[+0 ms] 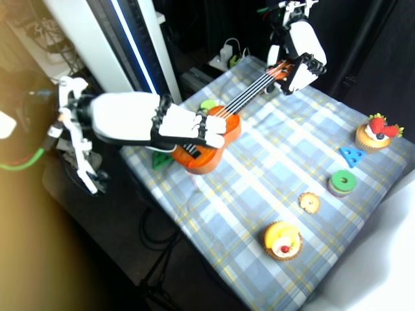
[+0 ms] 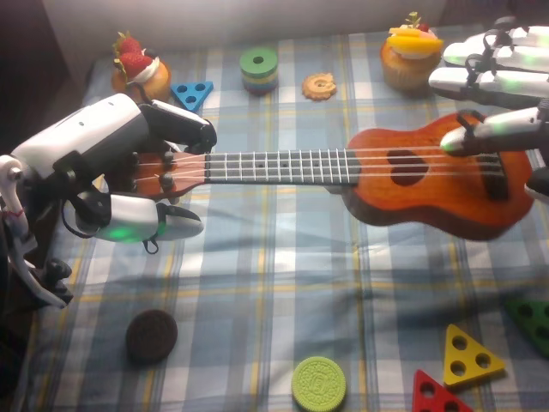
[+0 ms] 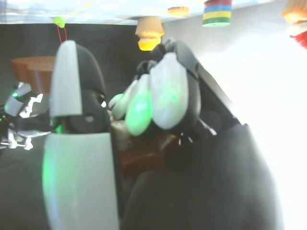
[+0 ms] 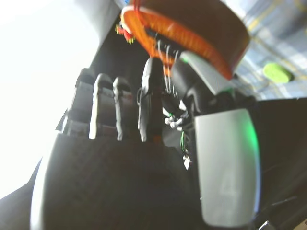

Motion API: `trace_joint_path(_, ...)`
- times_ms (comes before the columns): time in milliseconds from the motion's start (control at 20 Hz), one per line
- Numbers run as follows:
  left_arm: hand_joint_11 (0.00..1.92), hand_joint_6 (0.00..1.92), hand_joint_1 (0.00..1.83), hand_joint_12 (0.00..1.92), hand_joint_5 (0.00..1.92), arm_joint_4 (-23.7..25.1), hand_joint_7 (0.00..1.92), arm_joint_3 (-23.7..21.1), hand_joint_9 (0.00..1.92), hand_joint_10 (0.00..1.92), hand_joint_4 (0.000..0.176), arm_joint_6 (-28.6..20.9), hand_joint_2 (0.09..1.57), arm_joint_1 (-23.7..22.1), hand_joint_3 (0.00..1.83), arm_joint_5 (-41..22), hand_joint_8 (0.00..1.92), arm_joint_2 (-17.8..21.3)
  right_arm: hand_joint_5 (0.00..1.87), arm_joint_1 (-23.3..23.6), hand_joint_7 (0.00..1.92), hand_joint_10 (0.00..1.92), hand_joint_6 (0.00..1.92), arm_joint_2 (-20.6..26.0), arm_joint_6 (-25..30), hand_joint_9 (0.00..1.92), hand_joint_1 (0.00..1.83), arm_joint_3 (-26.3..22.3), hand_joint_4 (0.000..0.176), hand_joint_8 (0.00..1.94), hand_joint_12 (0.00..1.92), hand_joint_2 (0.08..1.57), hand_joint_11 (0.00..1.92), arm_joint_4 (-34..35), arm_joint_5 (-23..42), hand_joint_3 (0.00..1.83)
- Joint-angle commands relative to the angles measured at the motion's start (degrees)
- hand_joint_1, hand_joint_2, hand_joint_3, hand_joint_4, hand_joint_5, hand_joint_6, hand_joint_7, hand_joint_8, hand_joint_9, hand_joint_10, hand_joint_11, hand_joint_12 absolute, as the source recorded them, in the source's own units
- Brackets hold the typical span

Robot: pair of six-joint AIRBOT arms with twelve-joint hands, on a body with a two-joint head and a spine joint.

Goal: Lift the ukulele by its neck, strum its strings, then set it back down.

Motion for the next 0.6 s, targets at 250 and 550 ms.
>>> trace_joint_path(250,1.62,1.92,1.56,1.92,1.11,-0.39,1.38,0.43,1.56,1.92,0.118,-1.14,1.13,-0.29,0.11,-6.72,1.92,-0.37,0.57,1.59,0.17,0.0,0.13,4.61,-2.63,0.0,1.08,-1.85,0.0,0.02,0.0,1.23,0.0,4.05,12.97,0.14)
trace_joint_path(550,1.65,1.92,1.55,1.92,1.11,-0.61,1.42,0.71,1.6,1.92,0.116,-1.14,1.15,-0.36,0.1,-6.23,1.92,-0.83,0.57,1.86,0.17,0.0,0.13,5.07,-6.9,0.0,1.08,-2.13,0.0,0.01,0.0,1.23,0.0,7.53,12.29,0.13)
